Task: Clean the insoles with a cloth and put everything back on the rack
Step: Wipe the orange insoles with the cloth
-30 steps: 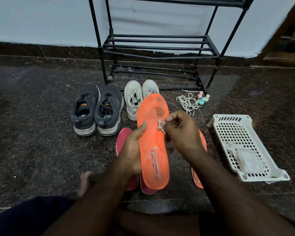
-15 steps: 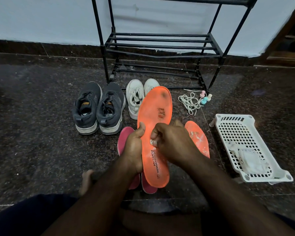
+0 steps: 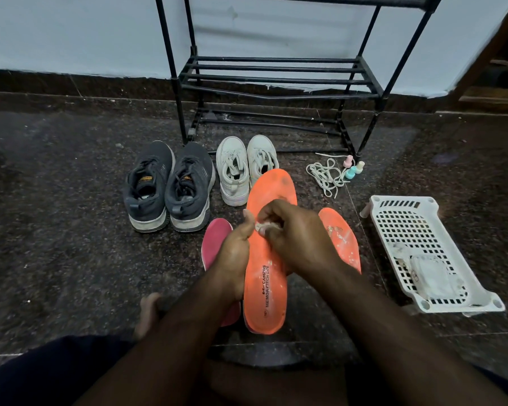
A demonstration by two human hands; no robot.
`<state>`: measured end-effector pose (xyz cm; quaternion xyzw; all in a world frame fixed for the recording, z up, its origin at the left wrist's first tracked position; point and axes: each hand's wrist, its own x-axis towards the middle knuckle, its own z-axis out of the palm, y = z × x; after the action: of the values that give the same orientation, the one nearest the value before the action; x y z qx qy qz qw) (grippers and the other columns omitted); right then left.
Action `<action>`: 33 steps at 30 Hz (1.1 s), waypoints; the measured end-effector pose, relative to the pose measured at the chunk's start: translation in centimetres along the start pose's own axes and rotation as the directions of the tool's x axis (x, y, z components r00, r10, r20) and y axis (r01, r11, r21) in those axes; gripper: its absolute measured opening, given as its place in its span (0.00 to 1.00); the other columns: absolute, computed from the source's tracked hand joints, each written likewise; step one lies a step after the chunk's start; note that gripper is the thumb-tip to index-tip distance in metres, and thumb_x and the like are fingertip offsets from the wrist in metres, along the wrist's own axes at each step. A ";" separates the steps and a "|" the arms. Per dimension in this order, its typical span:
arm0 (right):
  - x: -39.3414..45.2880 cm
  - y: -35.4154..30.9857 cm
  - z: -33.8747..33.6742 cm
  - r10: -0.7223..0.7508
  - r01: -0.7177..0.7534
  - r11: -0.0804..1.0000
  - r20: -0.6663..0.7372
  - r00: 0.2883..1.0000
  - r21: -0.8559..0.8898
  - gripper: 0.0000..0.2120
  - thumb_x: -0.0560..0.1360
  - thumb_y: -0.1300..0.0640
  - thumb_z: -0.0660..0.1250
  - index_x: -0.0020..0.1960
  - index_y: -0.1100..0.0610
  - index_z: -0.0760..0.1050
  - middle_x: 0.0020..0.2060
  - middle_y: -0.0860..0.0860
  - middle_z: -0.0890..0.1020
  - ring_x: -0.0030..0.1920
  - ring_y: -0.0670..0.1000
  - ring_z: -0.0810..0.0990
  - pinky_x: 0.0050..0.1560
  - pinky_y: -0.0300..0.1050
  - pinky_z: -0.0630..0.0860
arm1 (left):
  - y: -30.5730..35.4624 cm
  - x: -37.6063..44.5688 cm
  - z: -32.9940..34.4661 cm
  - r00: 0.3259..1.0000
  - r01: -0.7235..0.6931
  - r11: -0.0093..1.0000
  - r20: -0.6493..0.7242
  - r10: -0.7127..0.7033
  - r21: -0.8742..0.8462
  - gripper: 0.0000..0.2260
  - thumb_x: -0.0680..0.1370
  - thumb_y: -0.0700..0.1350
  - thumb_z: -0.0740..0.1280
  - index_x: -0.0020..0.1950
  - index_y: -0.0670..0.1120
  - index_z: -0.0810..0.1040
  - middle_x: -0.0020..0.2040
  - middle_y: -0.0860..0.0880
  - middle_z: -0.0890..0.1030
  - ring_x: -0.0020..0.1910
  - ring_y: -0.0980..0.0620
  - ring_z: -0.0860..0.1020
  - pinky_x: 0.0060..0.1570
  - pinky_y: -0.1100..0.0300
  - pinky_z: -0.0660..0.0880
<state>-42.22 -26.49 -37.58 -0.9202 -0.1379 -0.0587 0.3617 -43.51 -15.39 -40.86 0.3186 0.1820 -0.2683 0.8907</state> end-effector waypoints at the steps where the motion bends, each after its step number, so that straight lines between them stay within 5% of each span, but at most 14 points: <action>1: 0.1 0.1 -0.2 -0.011 0.011 1.000 -0.039 0.999 -0.014 0.06 0.71 0.61 0.71 0.46 0.52 0.78 0.40 0.47 0.82 0.42 0.47 0.79 0.45 0.46 0.75 | 0.0 0.1 0.0 1.000 0.002 1.000 -0.002 -0.002 0.002 0.30 0.82 0.65 0.52 0.52 0.44 0.84 0.44 0.41 0.86 0.41 0.44 0.85 0.40 0.51 0.83; 4: 0.1 -0.2 -0.1 -0.005 0.003 0.999 -0.025 1.000 -0.053 0.05 0.72 0.59 0.70 0.46 0.51 0.77 0.40 0.48 0.82 0.42 0.51 0.79 0.45 0.50 0.75 | 0.0 0.2 -0.1 1.000 -0.003 1.000 -0.022 0.004 0.031 0.29 0.82 0.65 0.51 0.54 0.43 0.82 0.46 0.41 0.85 0.44 0.44 0.85 0.44 0.52 0.81; 8: -1.0 -1.3 0.7 0.028 -0.021 0.999 0.191 0.981 -0.035 0.06 0.71 0.57 0.71 0.46 0.48 0.77 0.40 0.45 0.83 0.42 0.47 0.81 0.45 0.49 0.77 | 0.5 0.4 -1.0 0.998 -0.043 0.998 -0.056 0.041 -0.038 0.35 0.82 0.65 0.52 0.36 0.42 0.85 0.37 0.41 0.83 0.38 0.45 0.85 0.41 0.54 0.81; 12: -1.0 -1.4 0.0 0.034 -0.042 0.997 0.108 0.994 0.072 0.07 0.70 0.57 0.73 0.45 0.49 0.76 0.37 0.46 0.81 0.40 0.45 0.79 0.42 0.46 0.75 | 0.9 0.6 -1.2 0.993 -0.044 0.998 -0.108 0.039 -0.038 0.32 0.81 0.66 0.54 0.52 0.39 0.83 0.46 0.37 0.84 0.46 0.40 0.84 0.53 0.47 0.77; 16: -1.3 -1.9 0.5 0.045 -0.042 0.999 0.220 0.974 -0.016 0.06 0.71 0.56 0.72 0.46 0.50 0.77 0.40 0.46 0.83 0.43 0.45 0.80 0.43 0.44 0.75 | 0.9 0.7 -1.5 0.992 -0.043 0.999 -0.123 0.040 -0.027 0.35 0.81 0.67 0.53 0.42 0.38 0.84 0.38 0.39 0.84 0.38 0.43 0.85 0.45 0.51 0.78; 22: -0.6 -0.6 -1.0 0.095 -0.096 0.995 0.087 0.992 -0.002 0.05 0.71 0.58 0.72 0.41 0.52 0.76 0.36 0.45 0.81 0.39 0.45 0.79 0.41 0.46 0.76 | 1.1 0.8 -1.4 0.987 -0.091 0.993 -0.137 0.080 -0.077 0.34 0.81 0.66 0.51 0.53 0.39 0.83 0.47 0.39 0.81 0.46 0.41 0.78 0.57 0.46 0.70; 28: -1.3 -1.9 -0.4 0.028 0.012 0.988 0.254 0.967 -0.152 0.05 0.72 0.60 0.70 0.43 0.51 0.77 0.39 0.49 0.82 0.44 0.50 0.79 0.46 0.50 0.75 | 1.2 0.9 -1.8 0.989 -0.122 0.991 -0.093 0.116 -0.059 0.35 0.82 0.65 0.50 0.49 0.36 0.82 0.43 0.36 0.85 0.39 0.40 0.85 0.51 0.45 0.74; 31: -1.4 -1.6 -1.1 0.092 -0.077 0.994 0.239 0.967 -0.072 0.06 0.70 0.60 0.71 0.41 0.51 0.76 0.34 0.47 0.81 0.39 0.47 0.81 0.44 0.49 0.77 | 1.2 1.2 -2.2 0.986 -0.132 0.991 -0.104 0.130 -0.016 0.39 0.82 0.65 0.47 0.41 0.39 0.87 0.39 0.39 0.85 0.34 0.42 0.84 0.48 0.48 0.74; 33: -1.4 -1.6 -1.1 0.108 -0.102 0.994 0.187 0.976 -0.043 0.06 0.70 0.58 0.72 0.41 0.52 0.75 0.33 0.47 0.81 0.38 0.47 0.80 0.42 0.50 0.77 | 1.3 0.8 -1.9 0.991 -0.102 0.994 -0.088 0.098 -0.040 0.38 0.81 0.68 0.48 0.49 0.38 0.85 0.43 0.38 0.85 0.36 0.41 0.84 0.45 0.51 0.78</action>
<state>-44.07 -26.48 -36.03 -0.9334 -0.1220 0.0461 0.3344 -42.38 -13.54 -42.07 0.3187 0.2096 -0.2052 0.9013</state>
